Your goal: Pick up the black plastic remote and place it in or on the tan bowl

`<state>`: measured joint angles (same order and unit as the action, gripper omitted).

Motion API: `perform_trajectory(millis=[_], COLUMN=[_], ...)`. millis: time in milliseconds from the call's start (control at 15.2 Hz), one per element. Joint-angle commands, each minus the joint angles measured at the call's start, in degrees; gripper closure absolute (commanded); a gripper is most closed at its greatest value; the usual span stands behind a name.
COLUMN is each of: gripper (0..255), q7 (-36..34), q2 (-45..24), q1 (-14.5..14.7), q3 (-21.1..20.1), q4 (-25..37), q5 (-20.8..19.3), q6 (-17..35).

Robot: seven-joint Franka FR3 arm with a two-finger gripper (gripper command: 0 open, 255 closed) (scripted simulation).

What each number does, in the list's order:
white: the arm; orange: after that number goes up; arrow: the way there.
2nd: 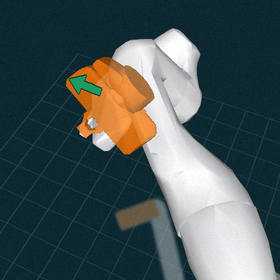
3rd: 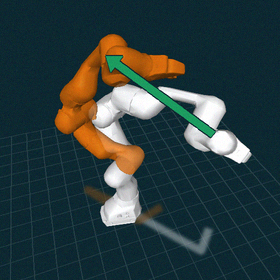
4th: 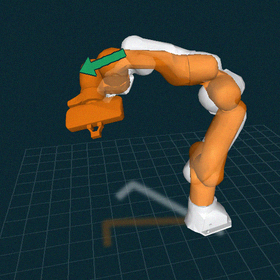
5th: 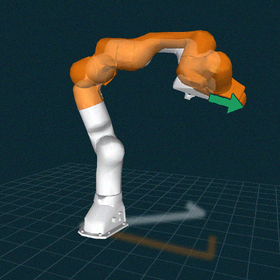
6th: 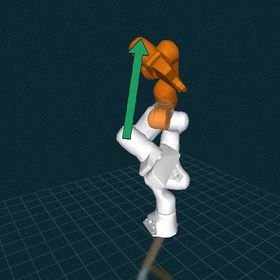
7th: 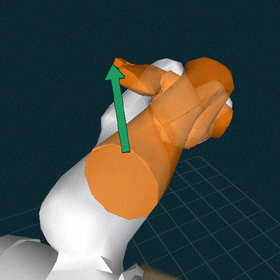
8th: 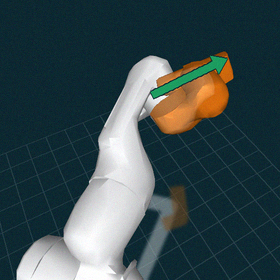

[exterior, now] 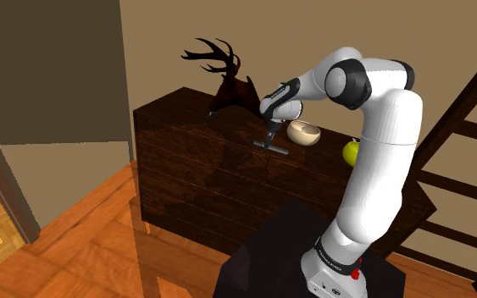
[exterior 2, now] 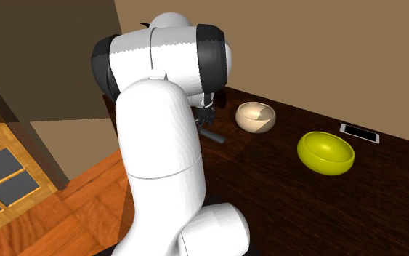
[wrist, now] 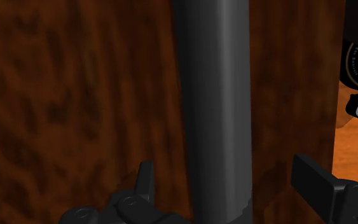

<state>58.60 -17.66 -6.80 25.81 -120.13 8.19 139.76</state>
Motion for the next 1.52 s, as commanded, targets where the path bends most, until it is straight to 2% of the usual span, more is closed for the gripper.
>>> perform_trajectory(millis=[0,66,660,1452], gripper=[0,255,255,255], q7=[0.0,0.0,0.0,-2.5], q2=[0.0,0.0,0.0,6.0], q1=[0.0,0.0,0.0,1.3], q3=[0.0,0.0,0.0,1.6], q4=[0.0,0.0,0.0,2.5], q5=[0.0,0.0,0.0,-4.0], q6=[0.0,0.0,0.0,-7.9])
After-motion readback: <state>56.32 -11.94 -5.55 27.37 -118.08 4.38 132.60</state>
